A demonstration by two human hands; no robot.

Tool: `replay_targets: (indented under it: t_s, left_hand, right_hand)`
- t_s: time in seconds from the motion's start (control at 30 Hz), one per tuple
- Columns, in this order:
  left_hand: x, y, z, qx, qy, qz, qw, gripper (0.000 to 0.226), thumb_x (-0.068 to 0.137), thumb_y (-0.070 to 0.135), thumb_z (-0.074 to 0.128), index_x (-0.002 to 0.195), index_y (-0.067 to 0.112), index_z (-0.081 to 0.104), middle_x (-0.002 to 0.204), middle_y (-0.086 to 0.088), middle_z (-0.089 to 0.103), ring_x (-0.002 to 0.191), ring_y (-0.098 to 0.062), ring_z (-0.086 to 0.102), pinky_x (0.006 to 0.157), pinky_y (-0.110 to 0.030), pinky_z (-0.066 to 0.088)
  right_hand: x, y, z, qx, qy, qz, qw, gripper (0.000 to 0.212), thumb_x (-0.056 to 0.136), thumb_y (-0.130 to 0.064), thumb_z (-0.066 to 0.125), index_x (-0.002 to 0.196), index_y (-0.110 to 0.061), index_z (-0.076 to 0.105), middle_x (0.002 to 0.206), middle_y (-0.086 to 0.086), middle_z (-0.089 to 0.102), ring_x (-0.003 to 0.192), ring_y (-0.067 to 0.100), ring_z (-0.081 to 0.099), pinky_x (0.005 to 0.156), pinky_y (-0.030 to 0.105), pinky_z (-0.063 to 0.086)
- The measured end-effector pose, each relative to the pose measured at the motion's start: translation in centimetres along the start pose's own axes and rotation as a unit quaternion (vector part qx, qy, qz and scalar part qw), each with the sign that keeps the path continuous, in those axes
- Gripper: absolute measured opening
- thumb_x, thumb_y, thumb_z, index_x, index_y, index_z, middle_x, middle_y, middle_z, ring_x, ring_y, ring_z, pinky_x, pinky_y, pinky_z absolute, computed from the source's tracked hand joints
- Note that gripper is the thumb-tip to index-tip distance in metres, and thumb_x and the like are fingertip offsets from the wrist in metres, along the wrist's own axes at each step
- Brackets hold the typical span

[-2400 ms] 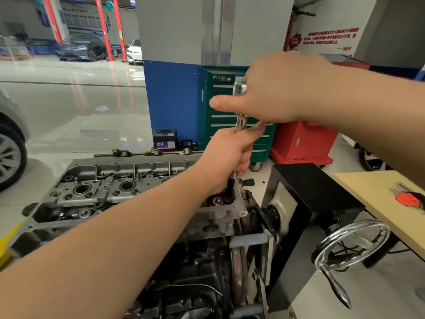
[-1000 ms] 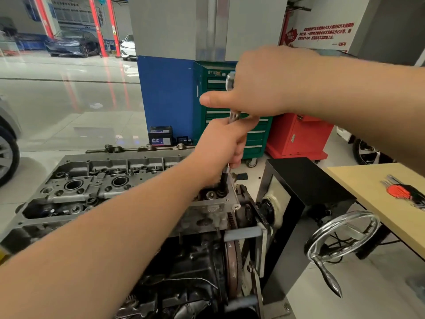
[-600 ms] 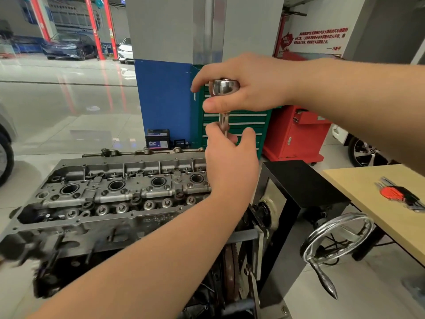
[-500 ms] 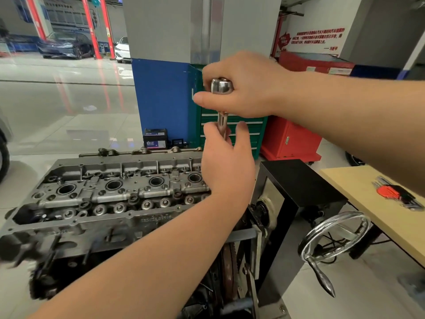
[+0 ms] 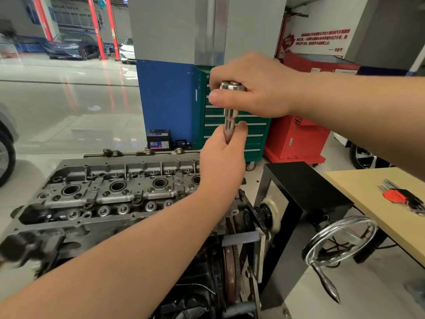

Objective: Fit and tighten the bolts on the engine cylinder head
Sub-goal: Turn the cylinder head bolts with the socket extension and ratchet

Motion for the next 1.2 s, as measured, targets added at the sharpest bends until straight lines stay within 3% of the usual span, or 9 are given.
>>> replay_targets:
  t_s: [0.13, 0.3, 0.37, 0.47, 0.53, 0.77, 0.97, 1.1, 1.2]
  left_hand:
    - [0.0, -0.9, -0.3, 0.011, 0.024, -0.009, 1.000, 0.039, 0.098, 0.051, 0.055, 0.069, 0.032, 0.039, 0.062, 0.013, 0.044, 0.057, -0.008, 0.041, 0.058, -0.026, 0.039]
    - [0.8, -1.1, 0.4, 0.040, -0.008, -0.022, 0.999, 0.053, 0.096, 0.057, 0.058, 0.062, 0.026, 0.032, 0.055, 0.006, 0.037, 0.055, -0.019, 0.035, 0.057, -0.037, 0.034]
    - [2.0, -1.6, 0.2, 0.022, -0.103, -0.038, 0.994, 0.058, 0.097, 0.054, 0.060, 0.057, 0.020, 0.033, 0.050, -0.001, 0.033, 0.047, -0.022, 0.030, 0.054, -0.034, 0.032]
    - [2.4, -1.4, 0.3, -0.027, -0.374, -0.063, 0.925, 0.062, 0.103, 0.042, 0.056, 0.058, 0.012, 0.026, 0.043, -0.002, 0.026, 0.039, -0.019, 0.023, 0.049, -0.028, 0.029]
    - [2.4, -1.0, 0.2, -0.017, -0.412, -0.071, 0.908, 0.061, 0.105, 0.041, 0.054, 0.057, 0.014, 0.029, 0.044, -0.002, 0.027, 0.041, -0.020, 0.026, 0.051, -0.030, 0.032]
    - [1.4, -0.3, -1.0, 0.045, -0.068, 0.018, 0.997, 0.049, 0.095, 0.051, 0.071, 0.073, 0.010, 0.059, 0.059, -0.004, 0.064, 0.051, -0.011, 0.059, 0.056, -0.019, 0.051]
    - [0.8, -0.3, -0.1, -0.037, -0.005, -0.051, 0.998, 0.044, 0.100, 0.042, 0.065, 0.072, 0.021, 0.039, 0.065, -0.008, 0.037, 0.058, -0.023, 0.032, 0.060, -0.041, 0.031]
    - [2.2, -0.5, 0.0, -0.067, -0.198, -0.054, 0.976, 0.054, 0.100, 0.016, 0.060, 0.052, 0.025, 0.038, 0.045, 0.002, 0.029, 0.039, -0.017, 0.024, 0.046, -0.027, 0.024]
    - [2.2, 0.2, 0.1, -0.063, -0.385, -0.065, 0.919, 0.054, 0.096, 0.014, 0.056, 0.047, 0.022, 0.034, 0.043, 0.000, 0.023, 0.038, -0.016, 0.022, 0.048, -0.030, 0.024]
  right_hand:
    - [0.3, 0.9, 0.0, -0.007, -0.049, -0.003, 0.999, 0.071, 0.092, -0.081, 0.024, 0.129, -0.028, 0.055, 0.112, 0.001, 0.063, 0.104, 0.021, 0.057, 0.089, 0.045, 0.047]
    - [-0.6, 0.1, -0.3, -0.057, 0.005, 0.069, 0.996, 0.073, 0.092, -0.077, 0.024, 0.080, -0.014, 0.058, 0.069, 0.002, 0.054, 0.067, 0.025, 0.053, 0.059, 0.040, 0.038]
    - [-0.9, -0.4, -0.5, -0.114, 0.004, 0.125, 0.986, 0.084, 0.088, -0.085, 0.018, 0.057, -0.017, 0.056, 0.053, -0.001, 0.052, 0.054, 0.021, 0.050, 0.053, 0.034, 0.033]
    - [-1.3, -1.2, -0.8, -0.122, -0.068, 0.138, 0.981, 0.083, 0.084, -0.094, 0.016, 0.040, -0.037, 0.057, 0.029, -0.010, 0.039, 0.030, 0.013, 0.038, 0.048, 0.028, 0.026]
    - [-1.4, 0.1, -0.9, -0.076, -0.080, 0.184, 0.977, 0.095, 0.076, -0.100, 0.018, 0.042, -0.016, 0.046, 0.027, -0.007, 0.032, 0.026, 0.012, 0.038, 0.050, 0.029, 0.025]
    - [-0.4, 1.7, 0.0, 0.002, -0.066, 0.079, 0.995, 0.082, 0.075, -0.095, 0.026, 0.094, -0.025, 0.066, 0.069, -0.007, 0.055, 0.062, 0.005, 0.052, 0.058, 0.032, 0.030]
    - [0.3, -0.1, -0.2, 0.048, -0.074, 0.015, 0.996, 0.058, 0.092, -0.079, 0.036, 0.115, -0.033, 0.063, 0.095, -0.012, 0.067, 0.086, 0.006, 0.060, 0.071, 0.028, 0.041]
    - [-0.5, -0.5, -0.9, -0.072, -0.048, 0.083, 0.993, 0.065, 0.099, -0.075, 0.027, 0.078, -0.027, 0.065, 0.064, 0.003, 0.053, 0.059, 0.023, 0.052, 0.054, 0.033, 0.032]
    - [-1.2, -1.7, -1.1, -0.082, -0.093, 0.095, 0.988, 0.039, 0.106, -0.064, 0.024, 0.081, -0.077, 0.052, 0.051, 0.006, 0.042, 0.045, 0.025, 0.043, 0.046, 0.030, 0.029]
Point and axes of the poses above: each hand's wrist, its own x-axis towards the middle knuckle, its own z-axis out of the palm, y = z × x, the point moved 5 cm from there along x, towards the middle knuckle
